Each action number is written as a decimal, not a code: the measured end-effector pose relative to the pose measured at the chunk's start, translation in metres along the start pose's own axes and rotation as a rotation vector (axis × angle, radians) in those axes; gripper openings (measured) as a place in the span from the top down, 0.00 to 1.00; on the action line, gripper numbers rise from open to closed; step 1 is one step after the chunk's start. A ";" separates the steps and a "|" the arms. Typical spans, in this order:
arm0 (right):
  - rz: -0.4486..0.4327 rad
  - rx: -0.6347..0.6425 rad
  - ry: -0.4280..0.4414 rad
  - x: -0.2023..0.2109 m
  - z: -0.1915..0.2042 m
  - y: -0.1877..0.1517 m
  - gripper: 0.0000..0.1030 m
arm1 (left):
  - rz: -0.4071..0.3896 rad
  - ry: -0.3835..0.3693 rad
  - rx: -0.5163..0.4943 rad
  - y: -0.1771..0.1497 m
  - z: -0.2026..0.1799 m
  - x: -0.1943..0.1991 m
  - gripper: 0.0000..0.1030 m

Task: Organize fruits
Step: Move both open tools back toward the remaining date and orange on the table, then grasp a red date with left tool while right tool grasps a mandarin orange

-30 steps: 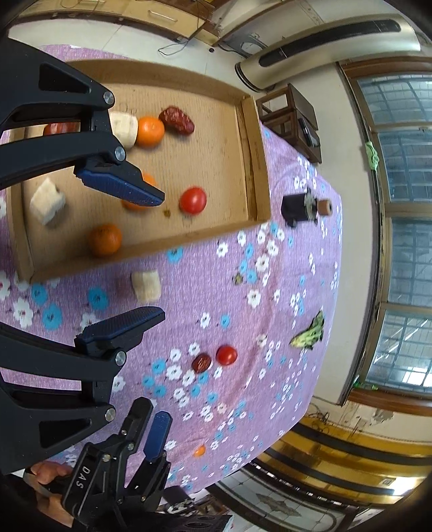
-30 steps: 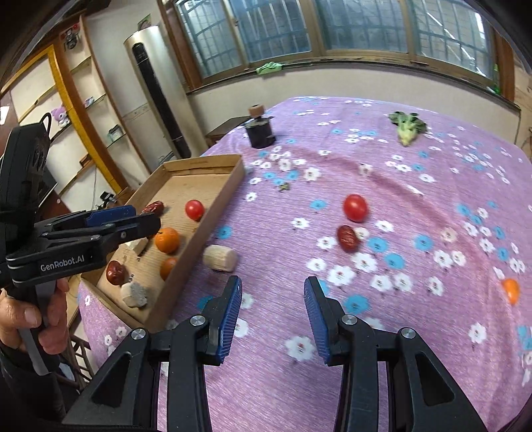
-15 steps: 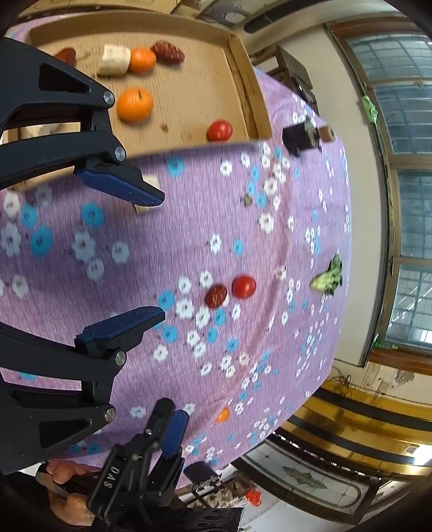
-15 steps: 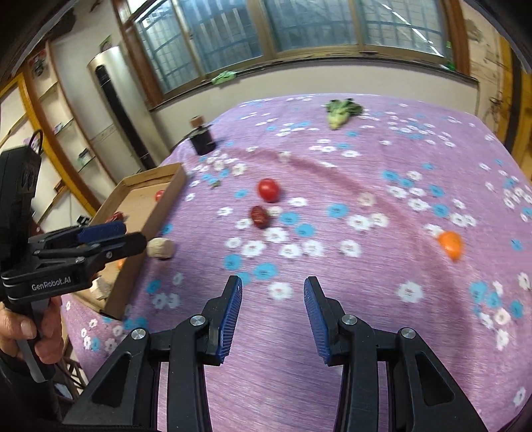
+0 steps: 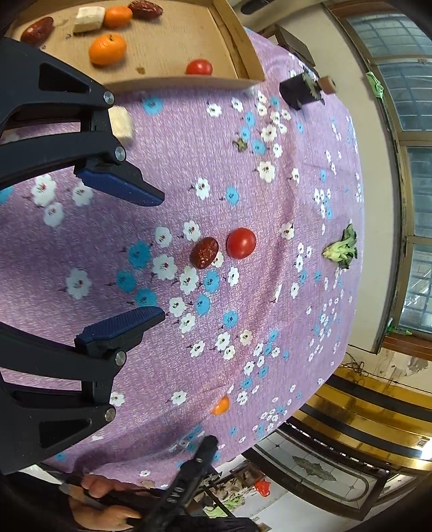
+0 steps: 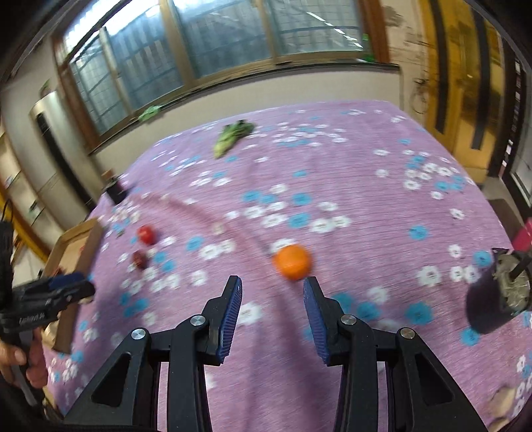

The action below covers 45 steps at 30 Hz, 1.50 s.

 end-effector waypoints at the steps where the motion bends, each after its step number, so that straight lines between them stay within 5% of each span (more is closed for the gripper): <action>1: -0.004 -0.018 -0.007 -0.002 -0.008 0.003 0.61 | 0.005 -0.001 -0.001 0.003 -0.002 -0.005 0.40; 17: 0.098 -0.034 0.005 -0.072 -0.024 0.014 0.61 | 0.068 -0.003 0.027 0.026 -0.007 -0.073 0.41; 19: 0.092 -0.022 -0.001 -0.073 -0.022 0.014 0.62 | 0.042 0.008 0.021 0.028 -0.007 -0.077 0.45; 21: 0.090 -0.013 -0.004 -0.075 -0.021 0.014 0.66 | 0.023 0.030 0.006 0.029 -0.008 -0.077 0.63; 23: 0.086 -0.005 -0.009 -0.075 -0.020 0.015 0.68 | 0.013 0.040 -0.002 0.030 -0.006 -0.077 0.73; 36: -0.057 -0.032 0.027 -0.033 -0.008 0.029 0.68 | -0.014 -0.009 0.040 0.012 0.011 -0.040 0.73; 45: -0.002 -0.074 -0.048 -0.062 -0.021 0.022 0.68 | -0.050 -0.019 0.039 0.006 0.014 -0.009 0.73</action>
Point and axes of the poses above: each gripper's, at about its wrist camera, not at the fingertips, and x roughly against the way its jaws point, z to its left, y to its top, the point moved 2 cm from there along -x, roughly the way its jaws point, and after that the axes turned 7 degrees about y, right-handed, at the moved point
